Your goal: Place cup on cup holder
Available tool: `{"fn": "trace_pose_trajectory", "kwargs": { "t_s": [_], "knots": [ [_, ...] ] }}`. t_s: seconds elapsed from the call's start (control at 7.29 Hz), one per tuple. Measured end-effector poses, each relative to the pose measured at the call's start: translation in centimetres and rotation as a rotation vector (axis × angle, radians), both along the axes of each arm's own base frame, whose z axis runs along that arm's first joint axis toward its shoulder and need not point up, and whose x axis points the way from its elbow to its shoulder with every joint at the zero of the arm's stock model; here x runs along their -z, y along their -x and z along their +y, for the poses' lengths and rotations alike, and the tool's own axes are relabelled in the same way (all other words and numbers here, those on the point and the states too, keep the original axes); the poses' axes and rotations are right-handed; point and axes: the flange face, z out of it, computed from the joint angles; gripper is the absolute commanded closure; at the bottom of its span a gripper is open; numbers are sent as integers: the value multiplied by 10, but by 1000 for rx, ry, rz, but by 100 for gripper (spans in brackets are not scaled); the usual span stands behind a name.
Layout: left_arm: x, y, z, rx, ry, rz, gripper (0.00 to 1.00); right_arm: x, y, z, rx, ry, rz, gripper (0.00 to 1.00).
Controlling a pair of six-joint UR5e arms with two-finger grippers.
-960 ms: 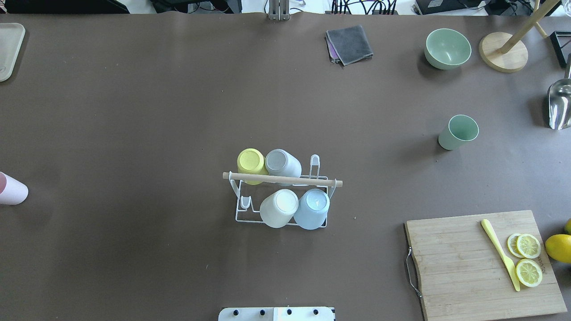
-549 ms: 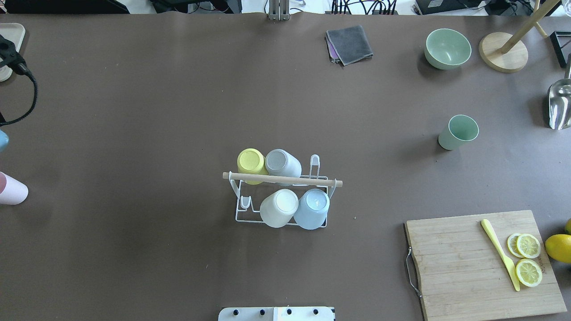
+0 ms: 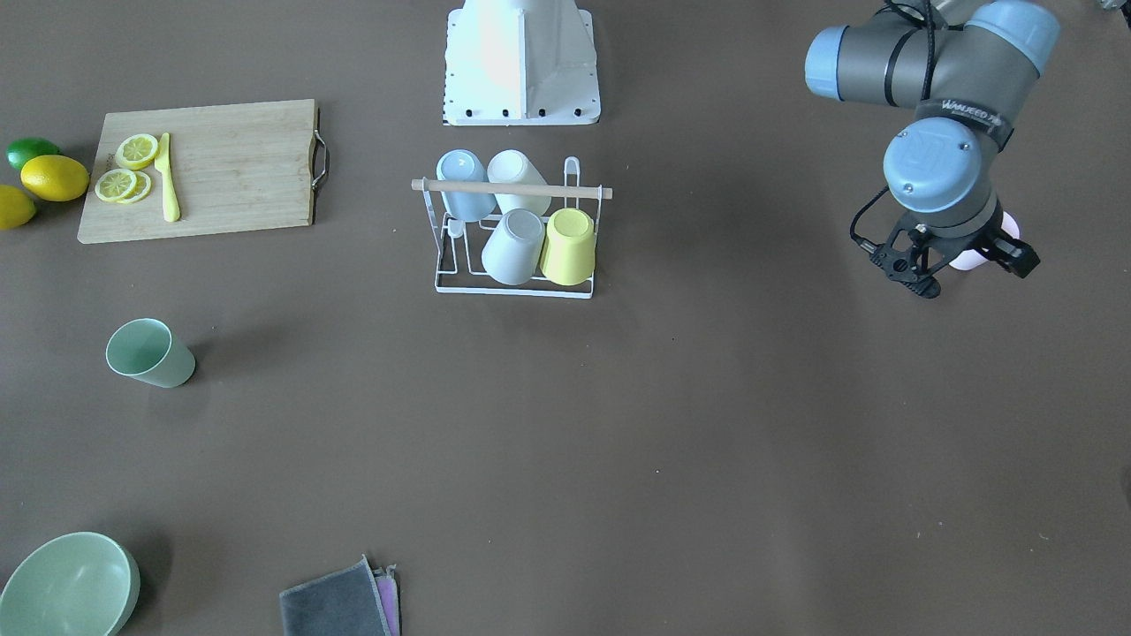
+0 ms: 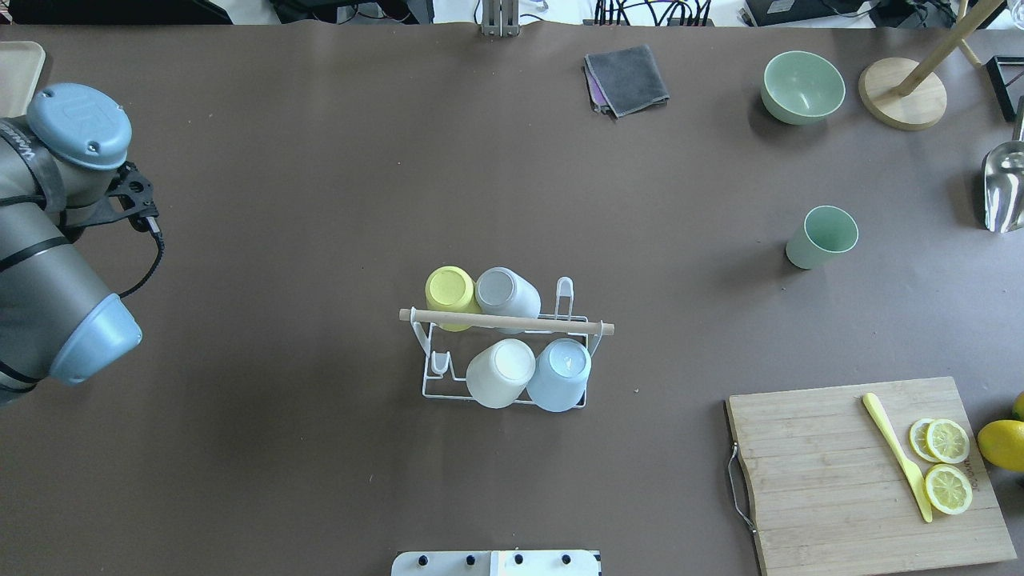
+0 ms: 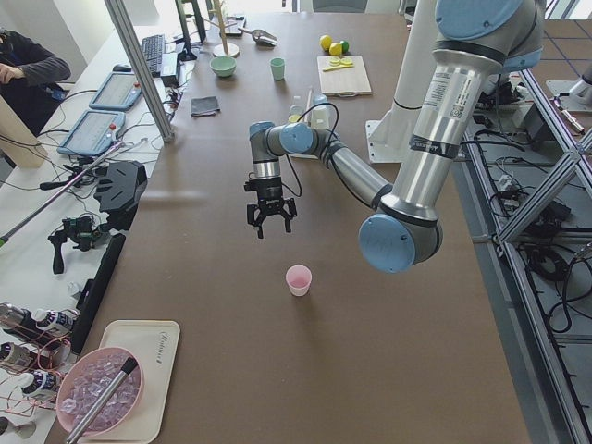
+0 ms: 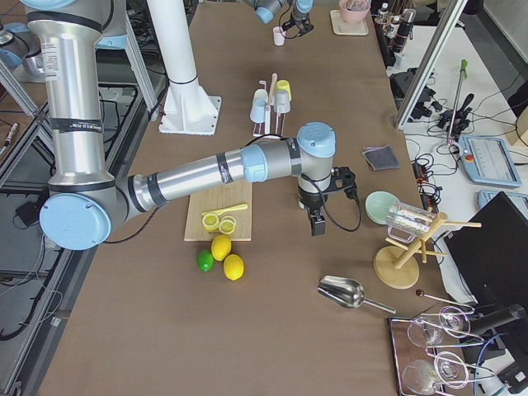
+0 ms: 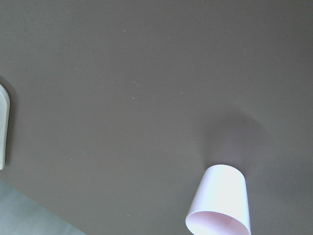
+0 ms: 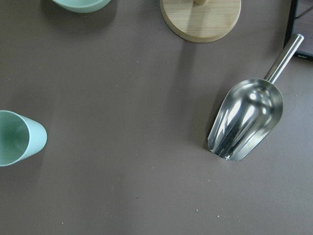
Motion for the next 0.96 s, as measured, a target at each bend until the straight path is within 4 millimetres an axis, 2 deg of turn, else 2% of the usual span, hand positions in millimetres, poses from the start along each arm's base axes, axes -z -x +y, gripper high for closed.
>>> {"fn": "trace_pose_trajectory", "kwargs": {
  "t_s": [0.27, 0.41, 0.55, 0.69, 0.96],
  "knots": [
    [-13, -38, 24, -104, -14, -78, 1, 29, 30, -4, 56, -2, 44, 0],
    [-17, -45, 29, -135, -33, -122, 1, 50, 47, -13, 84, 2, 79, 0],
    [-22, -48, 31, -161, -49, -159, 1, 67, 55, -22, 94, 22, 110, 0],
    [-29, -50, 35, -217, -48, -179, 1, 76, 59, -26, 99, 37, 127, 0],
    [-40, -59, 45, -343, -35, -185, 2, 79, 75, -28, 135, 40, 149, 0]
  ]
}}
